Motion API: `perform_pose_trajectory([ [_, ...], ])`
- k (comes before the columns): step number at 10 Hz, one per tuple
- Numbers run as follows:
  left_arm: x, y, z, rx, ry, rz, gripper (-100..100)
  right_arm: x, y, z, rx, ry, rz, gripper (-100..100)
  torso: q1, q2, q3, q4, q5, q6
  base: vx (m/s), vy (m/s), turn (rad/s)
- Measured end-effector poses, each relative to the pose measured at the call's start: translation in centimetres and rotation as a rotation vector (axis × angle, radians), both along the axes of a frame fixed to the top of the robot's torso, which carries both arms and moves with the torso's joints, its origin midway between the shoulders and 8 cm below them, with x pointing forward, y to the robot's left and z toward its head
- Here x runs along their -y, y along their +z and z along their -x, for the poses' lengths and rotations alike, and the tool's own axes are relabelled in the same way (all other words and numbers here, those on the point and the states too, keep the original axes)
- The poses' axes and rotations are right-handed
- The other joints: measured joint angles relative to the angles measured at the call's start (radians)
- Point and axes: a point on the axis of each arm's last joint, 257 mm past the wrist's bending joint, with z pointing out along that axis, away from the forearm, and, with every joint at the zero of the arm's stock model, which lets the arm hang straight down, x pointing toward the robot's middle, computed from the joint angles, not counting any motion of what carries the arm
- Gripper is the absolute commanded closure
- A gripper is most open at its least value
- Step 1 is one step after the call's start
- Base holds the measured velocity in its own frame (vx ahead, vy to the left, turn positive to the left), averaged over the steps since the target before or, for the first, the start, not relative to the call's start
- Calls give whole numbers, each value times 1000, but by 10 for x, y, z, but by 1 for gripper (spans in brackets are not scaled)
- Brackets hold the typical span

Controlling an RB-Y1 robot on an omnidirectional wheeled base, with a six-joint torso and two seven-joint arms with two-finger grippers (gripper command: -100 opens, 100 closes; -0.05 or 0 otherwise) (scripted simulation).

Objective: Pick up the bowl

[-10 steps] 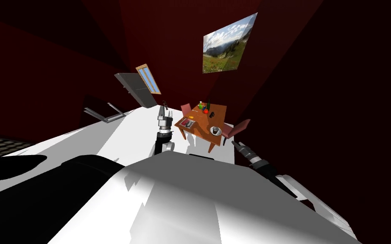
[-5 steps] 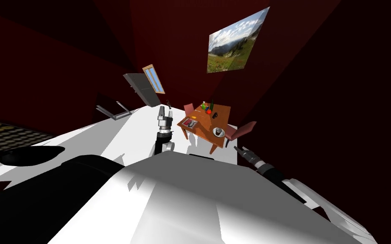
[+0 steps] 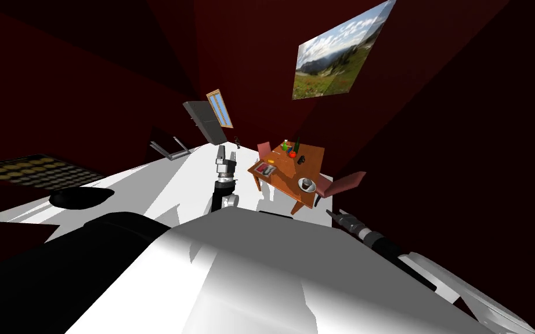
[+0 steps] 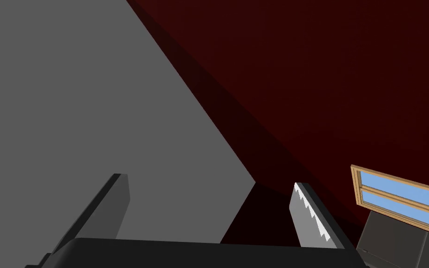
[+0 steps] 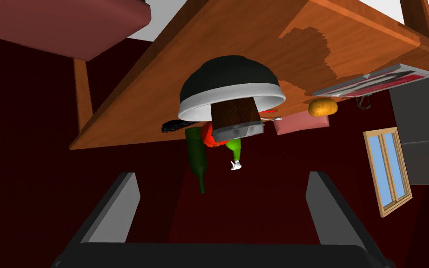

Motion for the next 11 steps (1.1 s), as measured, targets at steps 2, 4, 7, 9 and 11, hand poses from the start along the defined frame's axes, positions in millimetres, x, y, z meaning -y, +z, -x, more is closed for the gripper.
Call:
perform_pose_trajectory([
  [2, 0, 0, 0, 0, 0, 0, 0, 28, -23, 20, -69, 20, 91, -100, 2, -1, -1, 0, 0, 0, 83, 112, 165],
  [4, 0, 0, 0, 0, 0, 0, 0, 53, -31, 37, -119, 31, 160, -100, 2, -1, 0, 0, 1, 0, 87, 142, 215],
  [7, 0, 0, 0, 0, 0, 0, 0, 87, -48, 58, -194, 59, 263, -100, 2, -1, 0, 0, 0, 0, 99, 136, 189],
  [9, 0, 0, 0, 0, 0, 0, 0, 110, -56, 79, -245, 77, 328, -100, 4, -2, -1, -1, 1, 1, 104, 118, 87],
  [11, 0, 0, 0, 0, 0, 0, 0, 138, -70, 96, -302, 91, 401, -100, 5, -3, -2, -1, 1, 0, 148, 163, 259],
])
